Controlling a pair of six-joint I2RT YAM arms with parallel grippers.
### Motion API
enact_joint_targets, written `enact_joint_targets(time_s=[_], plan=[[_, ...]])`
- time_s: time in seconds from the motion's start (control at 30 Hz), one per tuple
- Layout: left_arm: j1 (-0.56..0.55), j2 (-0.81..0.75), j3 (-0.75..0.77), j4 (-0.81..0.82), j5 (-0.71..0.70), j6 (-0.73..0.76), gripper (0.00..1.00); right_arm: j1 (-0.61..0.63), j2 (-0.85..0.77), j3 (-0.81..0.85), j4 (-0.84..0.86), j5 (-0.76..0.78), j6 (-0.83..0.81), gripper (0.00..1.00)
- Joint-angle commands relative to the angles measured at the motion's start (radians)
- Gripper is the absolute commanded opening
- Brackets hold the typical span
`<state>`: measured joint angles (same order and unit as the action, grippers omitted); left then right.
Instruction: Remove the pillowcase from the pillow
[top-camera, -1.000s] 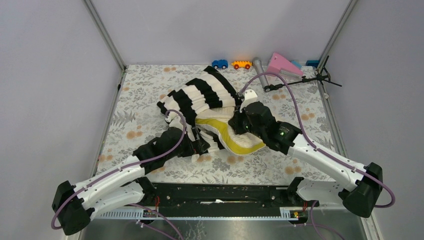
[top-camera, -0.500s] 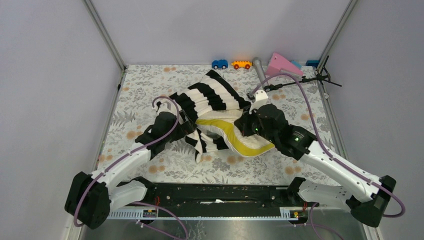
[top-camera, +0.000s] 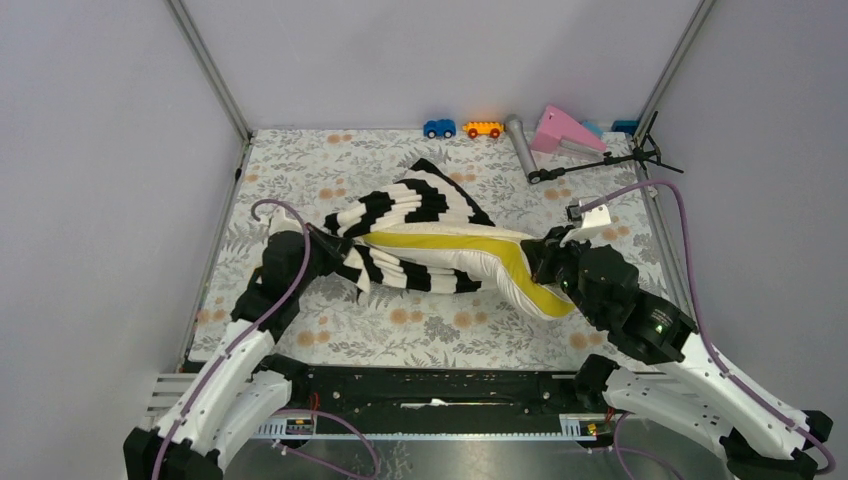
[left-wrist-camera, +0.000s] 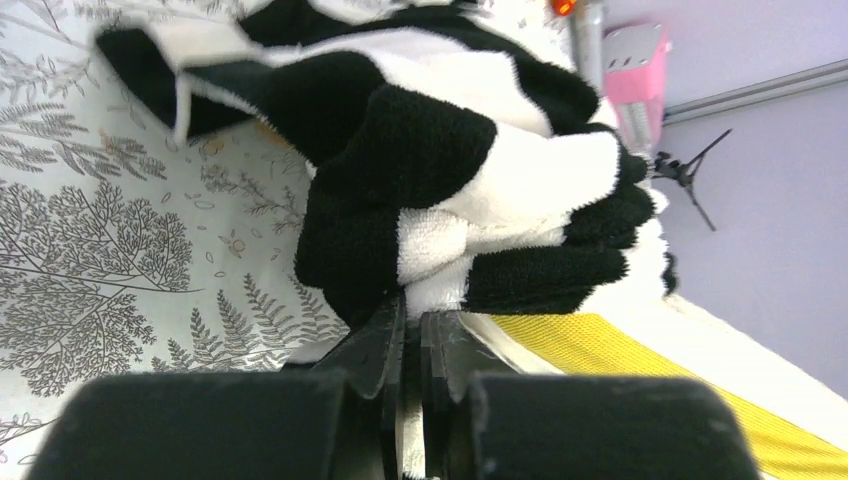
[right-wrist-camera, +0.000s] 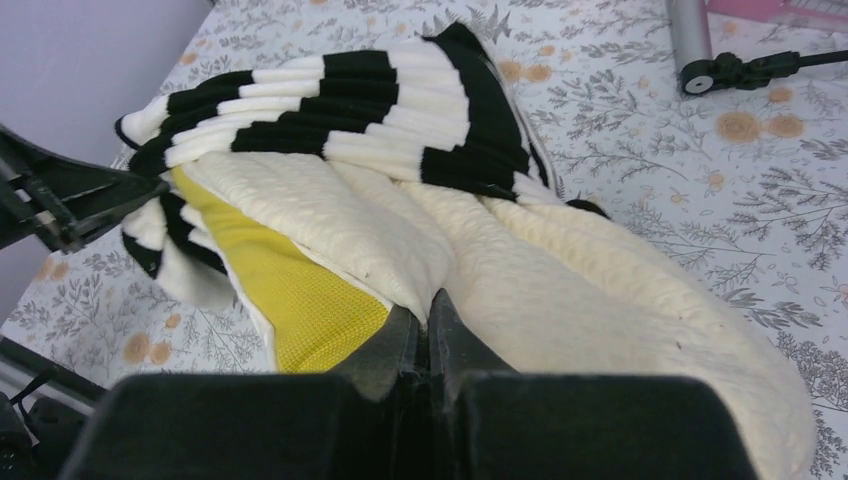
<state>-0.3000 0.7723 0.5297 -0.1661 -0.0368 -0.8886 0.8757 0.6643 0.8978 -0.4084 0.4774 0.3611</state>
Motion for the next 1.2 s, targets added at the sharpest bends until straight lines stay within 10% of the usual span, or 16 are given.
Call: enact_joint_targets(time_s=[0.0,0.37,0.53,0.7,1.17], plan=[[0.045,-0.109,0.158,-0.217,-0.235,0.058,0.00,-0.018,-0.057,-0.004,0.180,0.189,-0.080,0.00],[0.045,0.054,0.539,-0.394,0.057,0.203,0.00,-0.018,0.223,0.032,0.056,-0.058,-0.100,0.24],[0.045,0.115,0.513,-0.350,0.177,0.211,0.00,-0.018,0.306,0.119,-0.028,-0.266,-0.188,0.76],[0.045,0.143,0.486,-0.334,0.231,0.250,0.00,-0.019,0.265,0.091,0.069,-0.397,-0.205,0.99],[0.045,0.101,0.488,-0.423,0.245,0.435,0.00,0.013,0.383,0.143,0.220,-0.424,-0.129,1.00]])
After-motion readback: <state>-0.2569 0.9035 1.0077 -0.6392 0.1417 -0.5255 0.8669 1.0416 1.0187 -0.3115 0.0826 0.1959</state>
